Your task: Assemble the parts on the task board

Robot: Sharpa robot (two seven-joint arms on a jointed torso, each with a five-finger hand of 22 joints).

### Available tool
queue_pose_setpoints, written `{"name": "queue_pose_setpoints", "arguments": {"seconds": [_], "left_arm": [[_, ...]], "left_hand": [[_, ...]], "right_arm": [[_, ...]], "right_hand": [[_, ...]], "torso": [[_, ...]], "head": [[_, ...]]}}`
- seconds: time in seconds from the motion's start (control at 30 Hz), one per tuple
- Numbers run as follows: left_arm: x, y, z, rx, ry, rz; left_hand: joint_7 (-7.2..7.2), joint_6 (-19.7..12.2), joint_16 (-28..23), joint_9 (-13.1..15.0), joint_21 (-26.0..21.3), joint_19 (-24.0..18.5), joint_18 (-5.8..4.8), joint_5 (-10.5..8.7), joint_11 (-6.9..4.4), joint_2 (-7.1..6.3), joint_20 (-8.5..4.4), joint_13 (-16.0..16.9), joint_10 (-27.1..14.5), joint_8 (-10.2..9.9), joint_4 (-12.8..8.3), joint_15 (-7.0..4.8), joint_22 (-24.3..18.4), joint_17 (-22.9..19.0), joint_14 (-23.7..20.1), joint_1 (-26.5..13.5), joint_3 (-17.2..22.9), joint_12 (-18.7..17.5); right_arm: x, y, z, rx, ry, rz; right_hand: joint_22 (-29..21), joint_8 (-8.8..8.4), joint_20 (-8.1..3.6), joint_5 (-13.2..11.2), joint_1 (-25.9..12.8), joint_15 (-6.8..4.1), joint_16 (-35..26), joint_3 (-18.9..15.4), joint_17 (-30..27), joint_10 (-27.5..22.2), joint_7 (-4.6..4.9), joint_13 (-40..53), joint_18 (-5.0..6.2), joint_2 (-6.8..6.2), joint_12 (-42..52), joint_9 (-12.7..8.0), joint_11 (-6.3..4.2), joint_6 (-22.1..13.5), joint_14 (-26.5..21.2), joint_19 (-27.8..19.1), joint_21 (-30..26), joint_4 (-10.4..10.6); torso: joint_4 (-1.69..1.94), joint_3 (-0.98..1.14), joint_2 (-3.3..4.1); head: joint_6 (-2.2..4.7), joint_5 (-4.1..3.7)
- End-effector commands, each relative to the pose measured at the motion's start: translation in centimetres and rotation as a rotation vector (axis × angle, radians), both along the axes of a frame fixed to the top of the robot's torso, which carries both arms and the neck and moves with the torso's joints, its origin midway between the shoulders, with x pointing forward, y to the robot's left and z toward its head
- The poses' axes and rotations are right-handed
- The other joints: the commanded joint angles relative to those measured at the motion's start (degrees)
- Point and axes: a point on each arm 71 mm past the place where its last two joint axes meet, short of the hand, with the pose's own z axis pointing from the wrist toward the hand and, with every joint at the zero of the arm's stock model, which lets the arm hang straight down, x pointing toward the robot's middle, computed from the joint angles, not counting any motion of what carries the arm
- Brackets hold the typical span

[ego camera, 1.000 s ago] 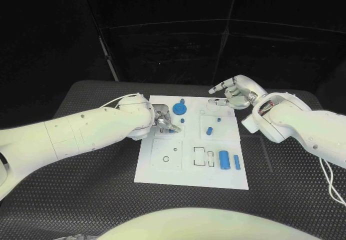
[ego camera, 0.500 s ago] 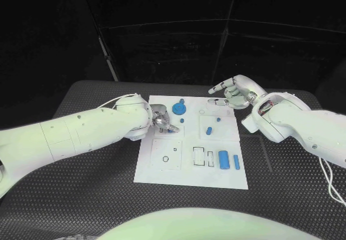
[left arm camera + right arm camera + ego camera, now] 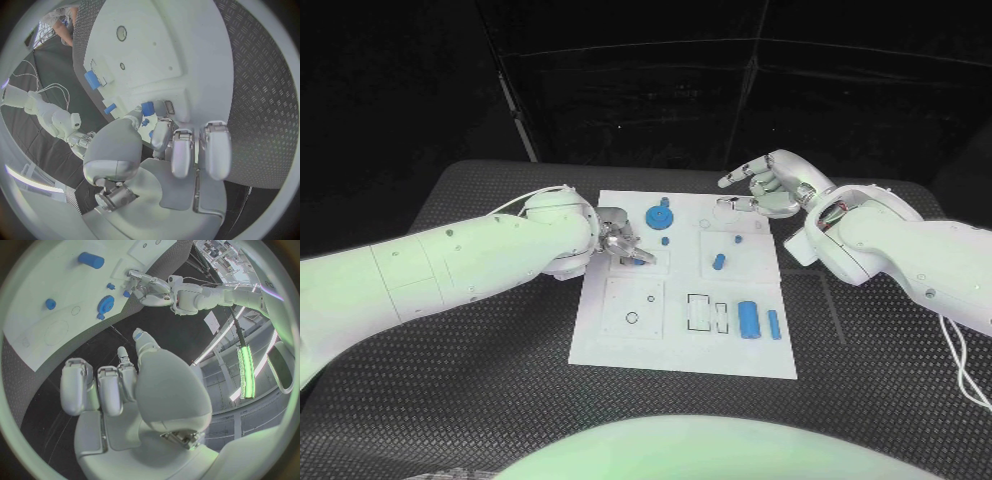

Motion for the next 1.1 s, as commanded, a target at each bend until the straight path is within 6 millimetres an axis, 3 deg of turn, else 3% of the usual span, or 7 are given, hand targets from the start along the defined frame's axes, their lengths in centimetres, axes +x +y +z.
{"name": "queue_pose_setpoints", "arguments": {"seconds": [0.03,0.63,1.1], "left_arm": [[-0.01,-0.12,0.08,0.002,0.003,0.0],[0.25,-0.71,0.28,-0.031,-0.015,0.017],[0.63,-0.4,0.25,-0.028,-0.016,0.031]], "left_hand": [[-0.07,0.4,0.18,0.09,0.12,1.06,-0.98,0.2,0.04,0.28,-0.22,0.0,0.21,0.2,0.28,-0.53,6.52,15.09,6.05,-0.53,-0.66,-0.01],[-0.09,0.41,0.18,0.2,0.07,1.06,-0.97,0.21,0.02,0.85,-0.22,-0.04,0.2,0.17,0.78,-0.51,6.53,15.09,6.05,0.68,-2.43,-0.07],[-0.14,0.25,0.18,0.41,-0.14,0.95,-0.93,0.2,-0.03,3.79,-0.25,-0.29,0.05,0.03,-0.75,-0.54,6.42,15.09,6.05,7.07,-3.95,-0.35]], "right_arm": [[-0.01,0.12,0.13,0.0,-0.004,0.011],[0.03,0.15,0.09,-0.001,-0.002,0.011],[0.06,0.13,0.05,-0.003,0.002,0.011]], "right_hand": [[-0.05,0.21,-0.16,0.11,-0.63,-0.3,-0.17,-0.12,3.1,-0.07,0.02,2.56,0.44,-0.11,-0.2,-0.1,-0.13,0.34,3.47,-0.25,-0.21,-0.28],[-0.09,0.22,-0.16,0.01,-0.75,-0.3,-0.2,-0.18,3.05,-0.08,0.01,2.54,0.45,-0.11,-0.22,-0.1,-0.13,0.34,3.46,-0.27,-0.24,-0.27],[-0.08,0.23,-0.16,-0.06,-0.82,-0.3,-0.18,-0.19,3.11,-0.04,0.0,2.59,0.45,-0.08,-0.17,-0.1,-0.14,0.34,3.47,-0.26,-0.24,-0.28]], "torso": [[-0.08,0.04,0.04],[-0.06,0.04,0.01],[-0.06,0.04,0.02]], "head": [[0.04,0.02],[0.14,0.05],[0.03,0.07]]}}
